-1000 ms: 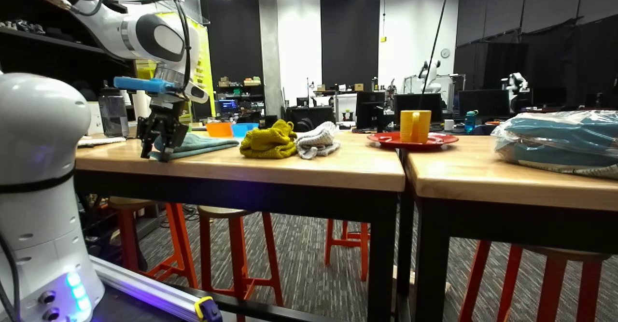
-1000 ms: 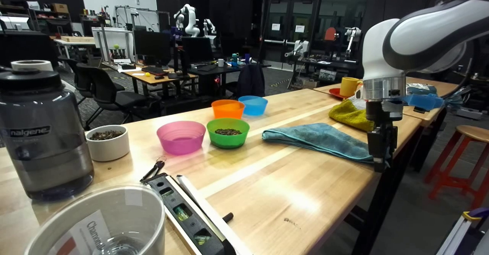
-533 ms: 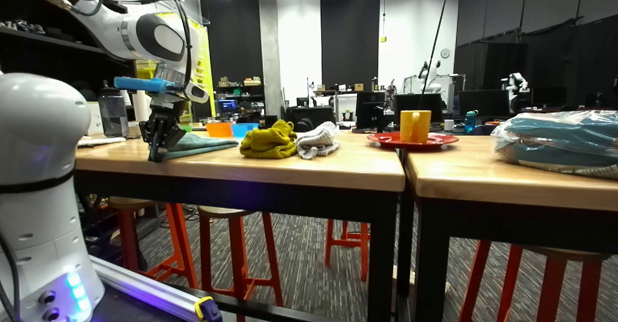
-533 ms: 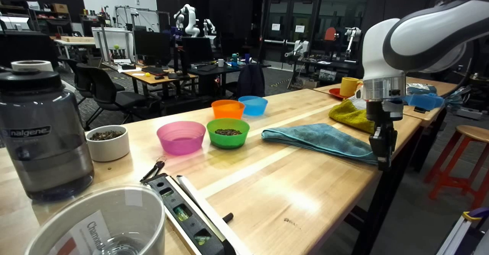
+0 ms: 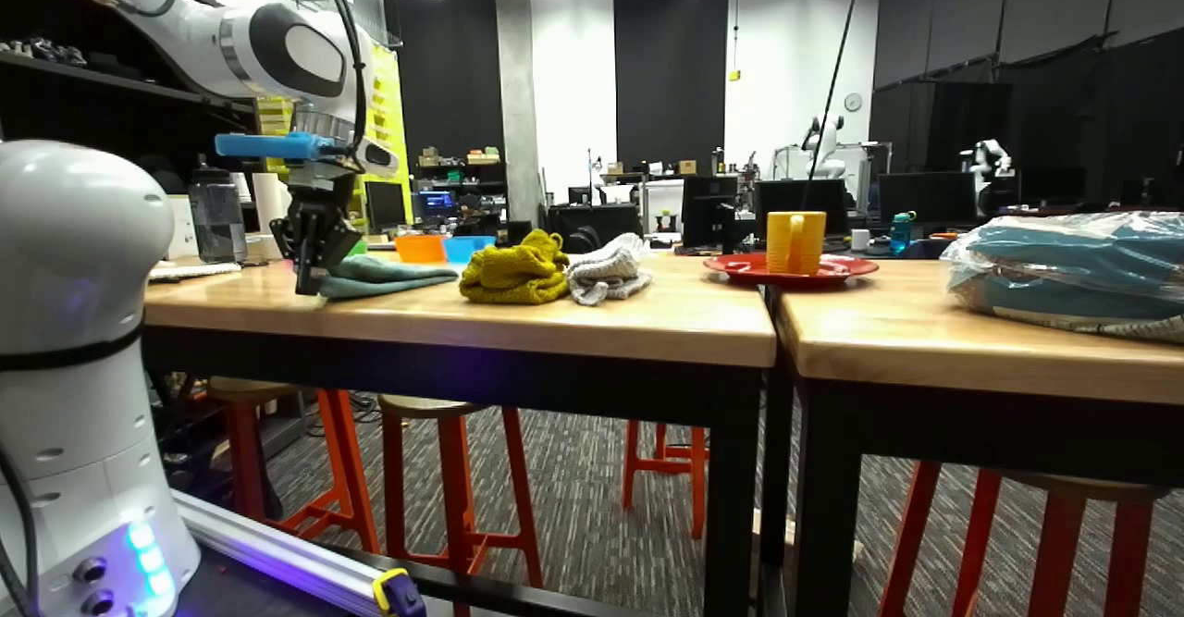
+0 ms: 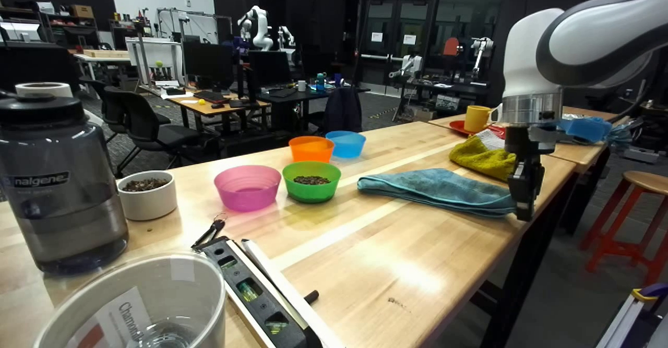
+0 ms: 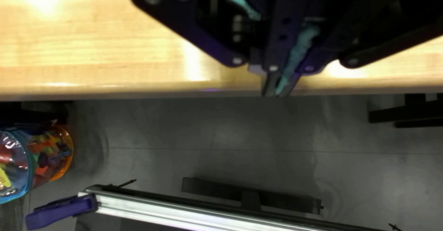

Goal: Fold the blue towel

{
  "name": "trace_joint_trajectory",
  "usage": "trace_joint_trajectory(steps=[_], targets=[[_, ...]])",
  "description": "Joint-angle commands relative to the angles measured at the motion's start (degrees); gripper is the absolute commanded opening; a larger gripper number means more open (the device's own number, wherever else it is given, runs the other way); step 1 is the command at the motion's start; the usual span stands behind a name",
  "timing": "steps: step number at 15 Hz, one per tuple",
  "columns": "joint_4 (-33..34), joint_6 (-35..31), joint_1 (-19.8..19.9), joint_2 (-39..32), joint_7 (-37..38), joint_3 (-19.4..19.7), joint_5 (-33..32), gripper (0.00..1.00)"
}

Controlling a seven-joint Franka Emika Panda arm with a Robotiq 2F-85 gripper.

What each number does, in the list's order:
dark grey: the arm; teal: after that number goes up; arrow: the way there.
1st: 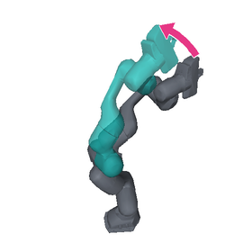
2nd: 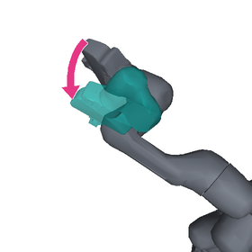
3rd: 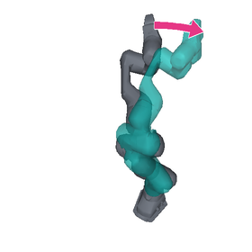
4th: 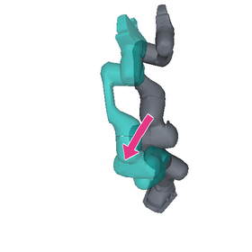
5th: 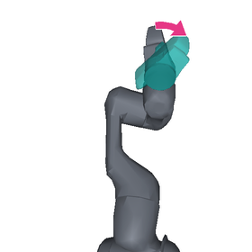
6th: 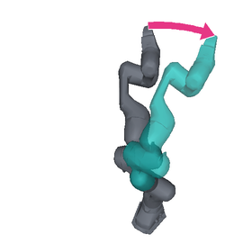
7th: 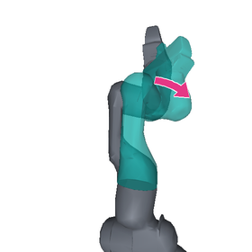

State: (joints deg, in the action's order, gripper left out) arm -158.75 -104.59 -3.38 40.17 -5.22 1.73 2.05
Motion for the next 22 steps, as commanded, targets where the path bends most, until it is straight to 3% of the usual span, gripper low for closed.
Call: trace_joint_trajectory(steps=[1, 22], targets=[[0.1, -0.2, 0.4, 3.0, -1.2, -1.1, -2.5, 0.01], [16.4, -15.5, -5.8, -12.9, -6.0, -6.2, -4.1, 0.01]])
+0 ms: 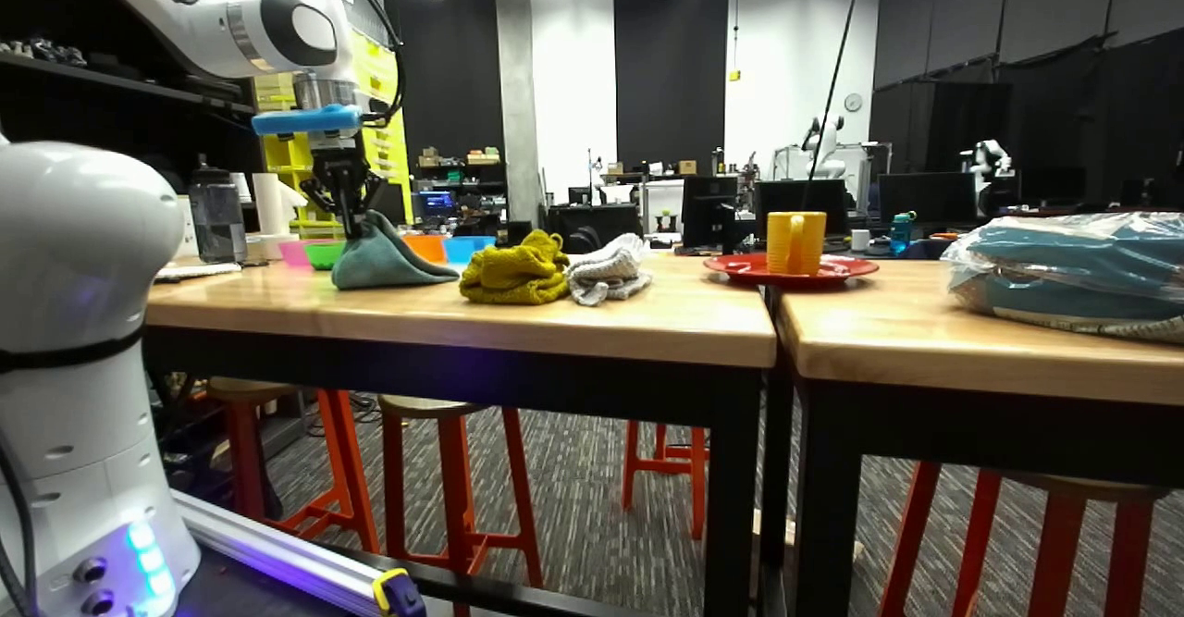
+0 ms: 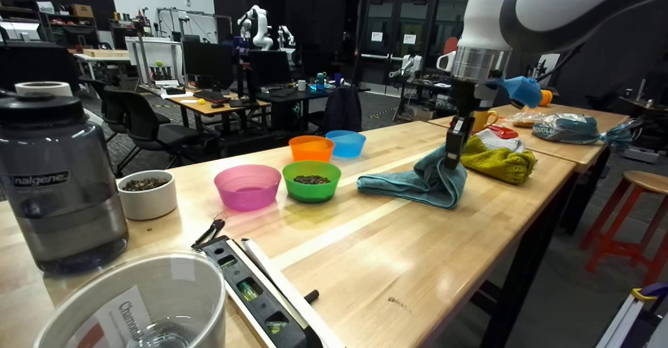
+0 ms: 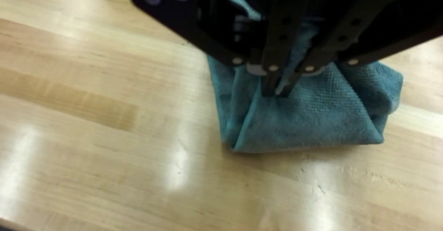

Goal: Fold the blue towel

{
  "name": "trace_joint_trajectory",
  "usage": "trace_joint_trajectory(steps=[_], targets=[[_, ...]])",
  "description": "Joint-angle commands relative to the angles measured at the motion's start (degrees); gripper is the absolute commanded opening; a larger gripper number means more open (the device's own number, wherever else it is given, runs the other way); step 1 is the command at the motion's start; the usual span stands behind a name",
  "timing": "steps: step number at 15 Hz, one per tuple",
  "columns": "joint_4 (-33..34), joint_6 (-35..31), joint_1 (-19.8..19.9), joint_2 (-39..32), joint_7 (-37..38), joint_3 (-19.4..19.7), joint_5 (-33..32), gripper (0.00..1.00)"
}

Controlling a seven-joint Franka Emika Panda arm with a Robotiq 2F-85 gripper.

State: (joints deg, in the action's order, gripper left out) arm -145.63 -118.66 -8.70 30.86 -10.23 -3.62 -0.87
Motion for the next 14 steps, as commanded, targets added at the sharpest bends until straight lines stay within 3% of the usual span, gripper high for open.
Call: trace_joint_trajectory(steps=[1, 14], targets=[[4.0, -2.1, -0.5, -4.5, -1.3, -1.1, -1.3, 0.01], [13.9, -7.6, -2.1, -16.6, -5.2, -4.1, -2.7, 0.01]])
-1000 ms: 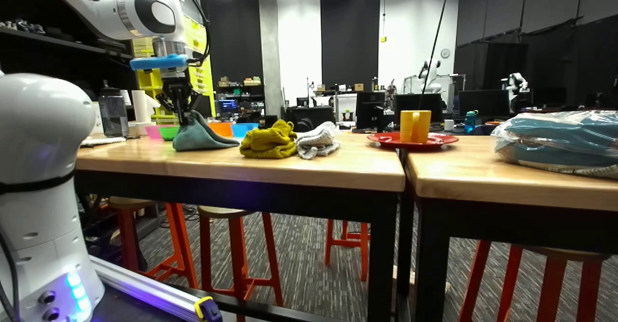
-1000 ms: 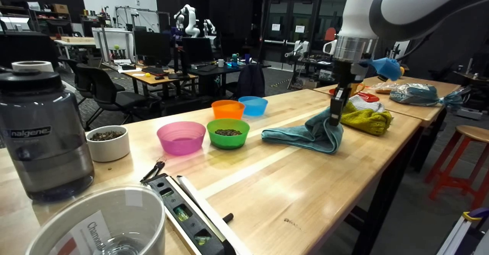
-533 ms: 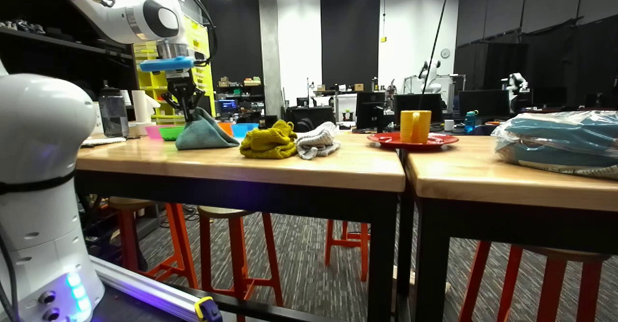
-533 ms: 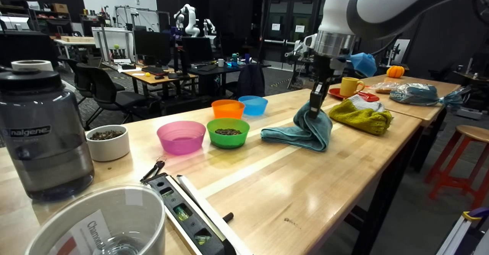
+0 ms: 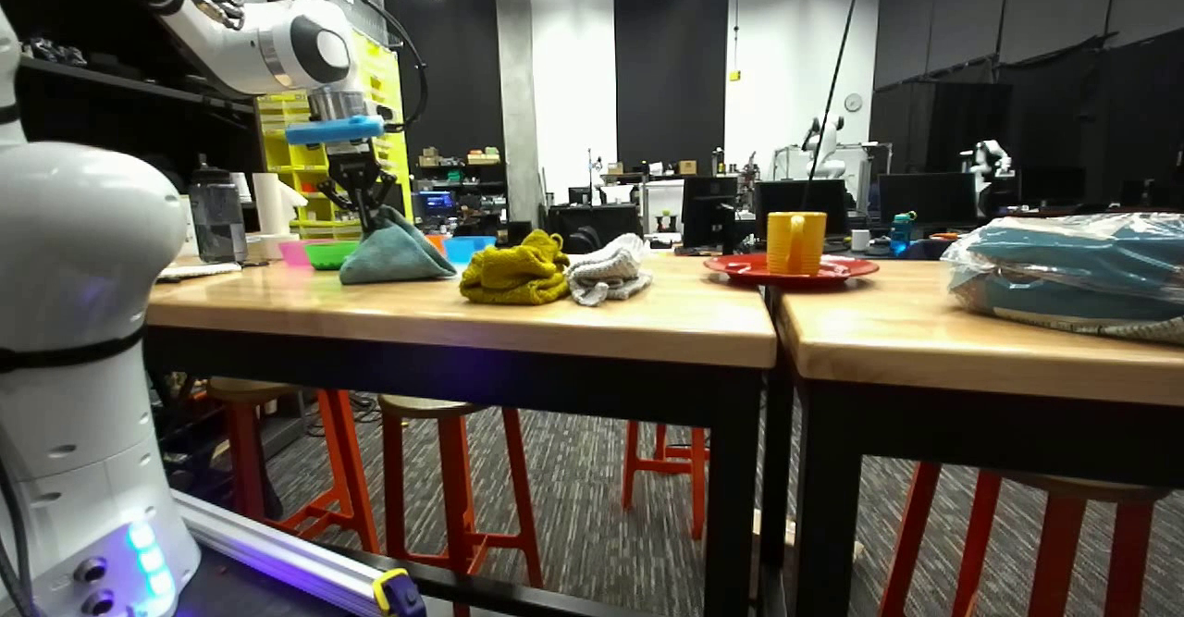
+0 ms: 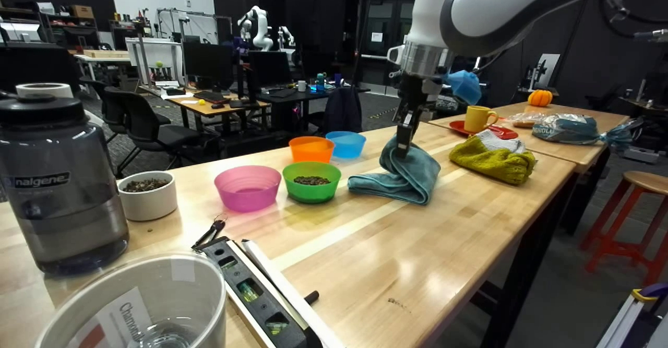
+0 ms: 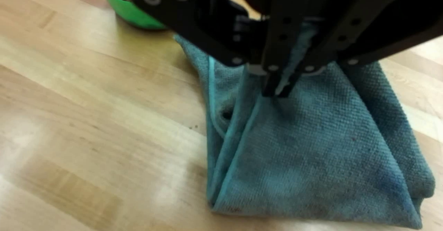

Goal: Fold the blue towel

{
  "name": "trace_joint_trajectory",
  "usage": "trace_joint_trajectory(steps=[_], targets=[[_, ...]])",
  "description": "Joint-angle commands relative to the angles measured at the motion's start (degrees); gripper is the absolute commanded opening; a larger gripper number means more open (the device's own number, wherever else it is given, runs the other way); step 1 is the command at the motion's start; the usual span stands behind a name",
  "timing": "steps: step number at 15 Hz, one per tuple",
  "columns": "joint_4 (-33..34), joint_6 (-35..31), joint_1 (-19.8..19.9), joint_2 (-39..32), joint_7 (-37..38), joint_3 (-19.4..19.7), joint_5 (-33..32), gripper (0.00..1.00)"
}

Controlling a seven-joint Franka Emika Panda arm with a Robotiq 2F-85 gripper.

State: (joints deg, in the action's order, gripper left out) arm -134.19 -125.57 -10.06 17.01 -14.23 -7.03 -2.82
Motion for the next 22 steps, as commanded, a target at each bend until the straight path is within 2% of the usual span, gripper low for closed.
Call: trace_joint_trajectory(steps=[1, 12, 22], targets=[[2.9, -0.9, -1.0, -3.6, -1.5, -0.9, -0.5, 0.01], [7.1, -2.3, -3.6, -7.6, -4.3, -3.1, 2.3, 0.01], [9.3, -2.0, -4.9, -9.4, -10.2, -3.5, 10.8, 0.01]])
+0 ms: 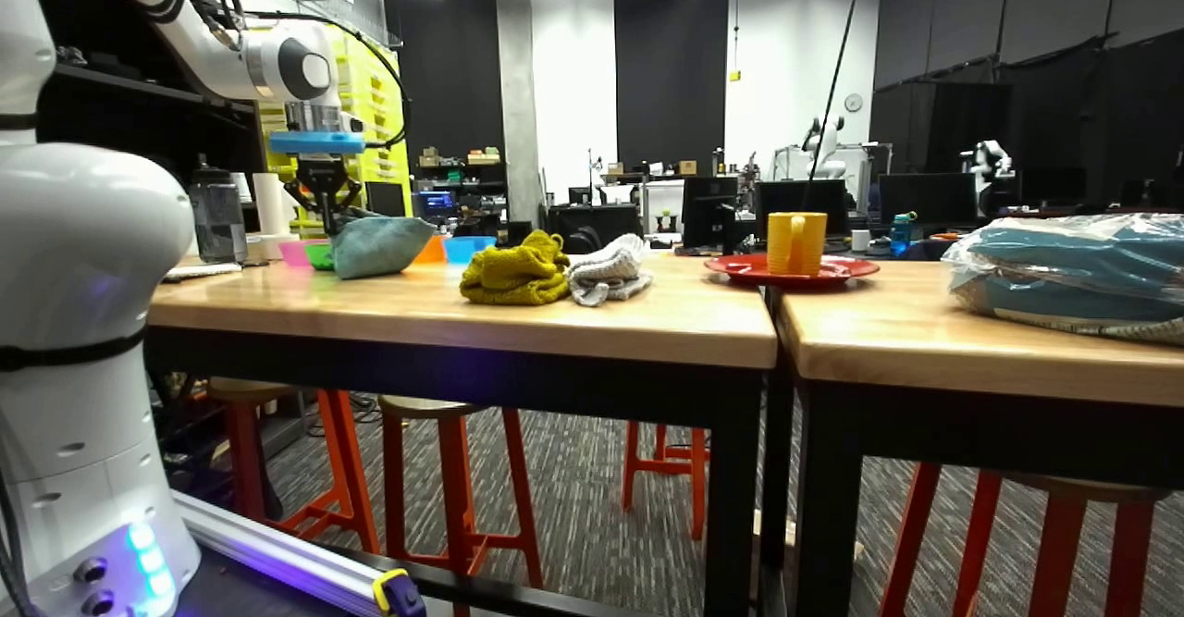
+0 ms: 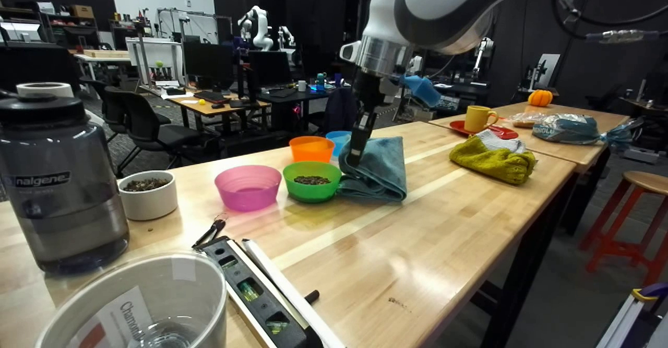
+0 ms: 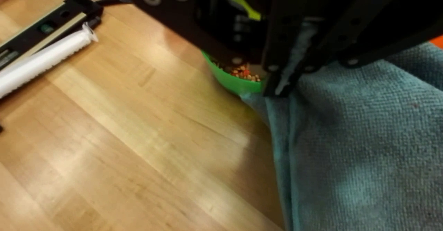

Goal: Fold the blue towel

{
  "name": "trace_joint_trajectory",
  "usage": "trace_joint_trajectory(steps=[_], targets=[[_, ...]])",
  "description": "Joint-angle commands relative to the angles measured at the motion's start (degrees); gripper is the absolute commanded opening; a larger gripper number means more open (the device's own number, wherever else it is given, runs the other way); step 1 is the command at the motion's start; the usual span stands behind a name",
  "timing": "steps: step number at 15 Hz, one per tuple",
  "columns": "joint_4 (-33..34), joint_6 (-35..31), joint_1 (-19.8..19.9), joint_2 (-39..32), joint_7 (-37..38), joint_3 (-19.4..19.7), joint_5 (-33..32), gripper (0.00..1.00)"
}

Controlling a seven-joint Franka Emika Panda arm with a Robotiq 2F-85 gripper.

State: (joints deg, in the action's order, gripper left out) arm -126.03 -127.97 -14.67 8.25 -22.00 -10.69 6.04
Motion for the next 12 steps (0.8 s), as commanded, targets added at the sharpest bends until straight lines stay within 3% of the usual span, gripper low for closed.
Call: trace_joint_trajectory(steps=[1, 8, 12], targets=[[0.7, 0.0, -0.1, -0.7, -2.8, 0.3, 2.1, 0.01], [-1.3, -0.9, 0.8, -2.1, -7.0, 1.6, 5.9, 0.03], [-1.3, -0.9, 1.7, -3.4, -7.0, 1.9, 5.8, 0.42]])
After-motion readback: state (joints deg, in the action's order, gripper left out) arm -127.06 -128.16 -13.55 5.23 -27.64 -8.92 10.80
